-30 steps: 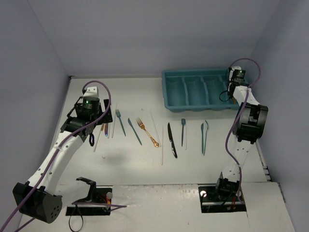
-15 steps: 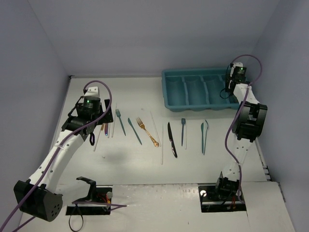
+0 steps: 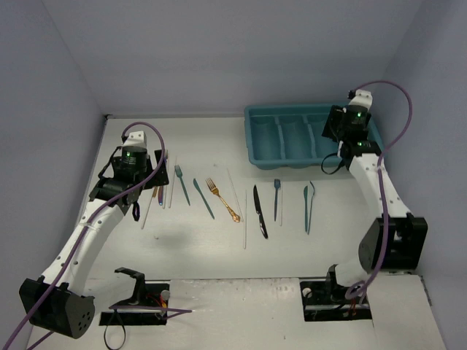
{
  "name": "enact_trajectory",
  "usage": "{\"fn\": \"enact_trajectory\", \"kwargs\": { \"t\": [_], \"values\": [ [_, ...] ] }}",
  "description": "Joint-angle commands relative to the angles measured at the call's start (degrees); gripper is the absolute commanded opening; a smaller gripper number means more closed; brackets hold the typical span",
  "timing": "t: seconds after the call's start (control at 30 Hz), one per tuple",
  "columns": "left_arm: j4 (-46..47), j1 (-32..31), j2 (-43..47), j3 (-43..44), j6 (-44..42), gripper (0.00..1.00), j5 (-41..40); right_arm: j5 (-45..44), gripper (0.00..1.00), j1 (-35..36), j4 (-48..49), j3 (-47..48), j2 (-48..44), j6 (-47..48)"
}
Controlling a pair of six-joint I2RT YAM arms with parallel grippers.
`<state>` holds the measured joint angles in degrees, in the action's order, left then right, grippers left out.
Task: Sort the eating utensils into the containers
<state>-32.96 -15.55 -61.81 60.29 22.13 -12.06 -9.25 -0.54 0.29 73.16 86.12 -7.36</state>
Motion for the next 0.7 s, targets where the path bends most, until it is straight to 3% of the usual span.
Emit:
{"fn": "enact_trajectory", "kwargs": {
  "t": [0.0,0.3,0.67],
  "values": [
    [2.75,0.43,1.42,0.89,0.00,0.90,1.10,-2.39,0.60,3.00,-0.20,-11.53,-6.43,-11.42],
    [3.92,0.36,1.85,0.42,-2.84,0.90,4.05,-2.16,0.60,7.20,-2.07,-29.13,-11.45,-15.68],
    [3.87,0.43,1.60,-0.79,-2.44,0.90,1.78,0.47,0.56,7.04,1.55,-34.13,-4.71,-19.80]
  ]
}}
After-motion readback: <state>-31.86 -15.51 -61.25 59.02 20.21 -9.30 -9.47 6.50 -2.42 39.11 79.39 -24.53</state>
